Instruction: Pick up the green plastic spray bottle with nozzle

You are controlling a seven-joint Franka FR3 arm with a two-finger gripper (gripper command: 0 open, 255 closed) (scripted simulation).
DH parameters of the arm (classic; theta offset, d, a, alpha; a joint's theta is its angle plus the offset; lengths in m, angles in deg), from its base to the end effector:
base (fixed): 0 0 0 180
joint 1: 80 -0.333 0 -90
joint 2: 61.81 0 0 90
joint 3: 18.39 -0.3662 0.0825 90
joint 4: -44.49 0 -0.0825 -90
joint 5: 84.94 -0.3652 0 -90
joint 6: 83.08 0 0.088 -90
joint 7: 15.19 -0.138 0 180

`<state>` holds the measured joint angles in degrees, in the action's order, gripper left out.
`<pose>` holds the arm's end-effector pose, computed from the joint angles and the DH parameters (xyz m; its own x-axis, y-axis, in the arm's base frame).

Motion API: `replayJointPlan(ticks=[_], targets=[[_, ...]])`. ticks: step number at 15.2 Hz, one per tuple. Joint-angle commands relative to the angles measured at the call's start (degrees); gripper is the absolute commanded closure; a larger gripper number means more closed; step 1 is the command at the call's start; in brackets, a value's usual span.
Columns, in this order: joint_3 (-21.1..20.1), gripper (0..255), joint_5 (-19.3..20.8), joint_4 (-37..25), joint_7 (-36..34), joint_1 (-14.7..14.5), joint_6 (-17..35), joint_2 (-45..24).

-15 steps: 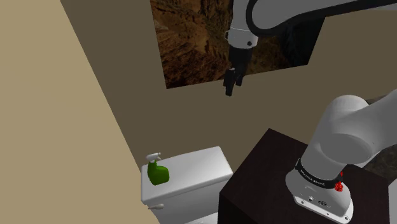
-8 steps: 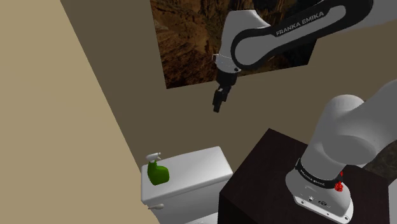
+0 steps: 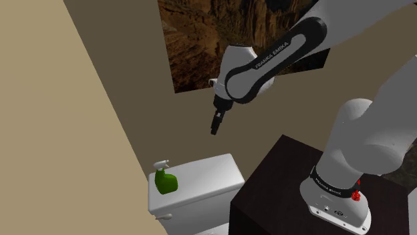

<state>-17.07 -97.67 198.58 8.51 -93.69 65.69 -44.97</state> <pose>0.3861 0.0839 0.3775 0.8790 0.4169 0.2313 0.4423 -0.8942 -0.0689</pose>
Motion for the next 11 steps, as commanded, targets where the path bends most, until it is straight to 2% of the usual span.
replayJointPlan(ticks=[1, 4, 7, 9, 11], targets=[[1.1, 0, -3.4, -1.1, 4.7, -2.3, 5.2, -5.4], [2.3, 0, -11.5, -3.6, 13.9, -6.1, 11.4, -13.0], [1.3, 0, -23.2, -7.6, 26.2, -8.1, 15.8, -20.7], [-1.1, 0, -31.2, -10.9, 34.8, -7.6, 17.8, -25.7], [-4.7, 0, -37.9, -14.5, 42.7, -5.7, 19.6, -30.5]])
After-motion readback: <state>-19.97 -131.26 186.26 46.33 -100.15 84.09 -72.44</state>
